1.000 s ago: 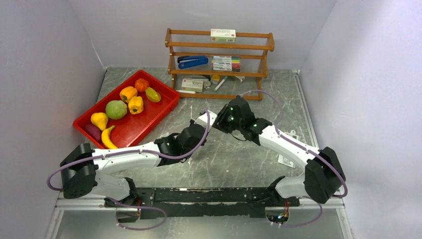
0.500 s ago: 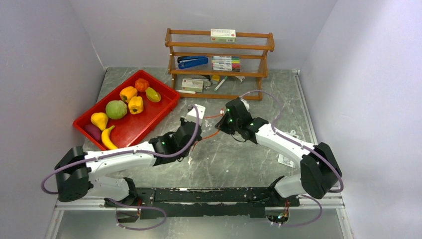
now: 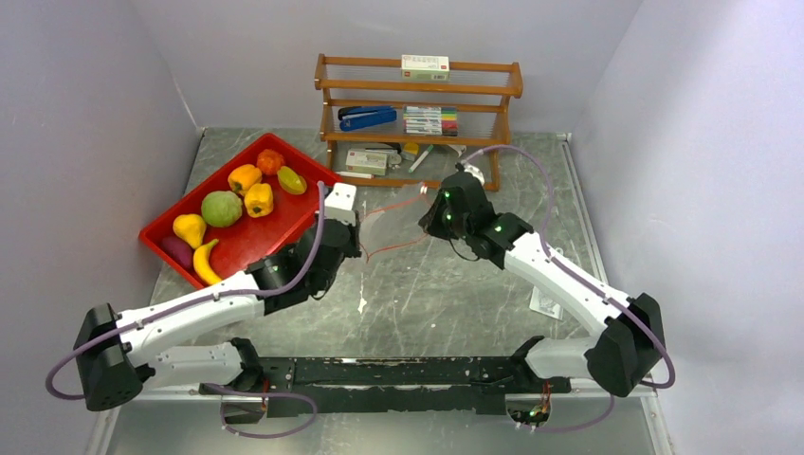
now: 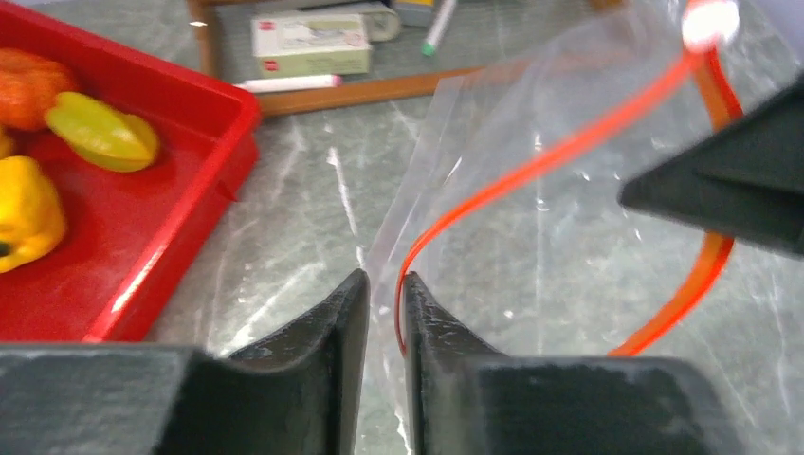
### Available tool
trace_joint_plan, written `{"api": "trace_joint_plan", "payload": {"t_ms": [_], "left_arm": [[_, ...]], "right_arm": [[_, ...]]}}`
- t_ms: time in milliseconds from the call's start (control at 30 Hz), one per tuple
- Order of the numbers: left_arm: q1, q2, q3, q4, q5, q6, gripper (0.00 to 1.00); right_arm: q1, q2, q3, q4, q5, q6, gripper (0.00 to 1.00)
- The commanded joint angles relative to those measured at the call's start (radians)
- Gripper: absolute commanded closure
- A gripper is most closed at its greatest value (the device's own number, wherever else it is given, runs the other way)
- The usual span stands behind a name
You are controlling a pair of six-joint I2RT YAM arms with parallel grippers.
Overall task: Place the food in the zip-top bag and seal the zipper
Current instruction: Open the zipper of the food storage bag.
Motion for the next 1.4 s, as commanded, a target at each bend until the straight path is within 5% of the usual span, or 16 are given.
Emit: {"api": "trace_joint_plan", "payload": {"t_ms": [0,33,100,233,500,667,800,967,1033,1200,1367], "left_arm": [[0.015,0.049,0.009,-0.03,0.256,-0.01,0.67],[0.015,0.076,0.026,-0.054,0.293,-0.049,0.53],[0.015,0.123,0.048,-0.07,0.351,-0.055,0.44],[0.015,0.165,0.048,-0.025,0.426,-0.032,0.38],[0.041,0.165,0.033,0.09,0.359,0.03,0.25],[0.105,0.246,0.076,0.048,0.375,0.047,0.4],[0.113,0.257,0.095,-0.016,0.257,0.034,0.92],[0.112,0.127,0.016,0.04,0.087,-0.01,0.93],[0.112,0.053,-0.042,0.133,0.076,0.01,0.93],[0.111,0.044,-0.05,0.152,0.045,0.003,0.93],[0.105,0.076,-0.023,0.117,0.037,-0.01,0.93]], "right_arm": [[0.002,0.011,0.113,-0.029,-0.107,-0.107,1.0],[0.005,0.034,0.139,-0.051,-0.115,-0.116,1.0],[0.008,0.062,0.171,-0.078,-0.131,-0.134,1.0],[0.015,0.105,0.189,-0.105,-0.15,-0.147,1.0],[0.023,0.117,0.166,-0.094,-0.225,-0.177,1.0],[0.024,0.135,0.18,-0.14,-0.217,-0.22,1.0],[0.021,0.153,0.205,-0.256,-0.08,-0.231,1.0],[0.003,0.135,0.175,-0.364,0.172,-0.131,1.0],[-0.003,0.11,0.118,-0.299,0.152,-0.075,1.0],[0.017,0.068,0.01,-0.008,-0.12,0.103,0.69],[0.092,0.126,0.046,0.075,-0.084,0.245,0.55]]}}
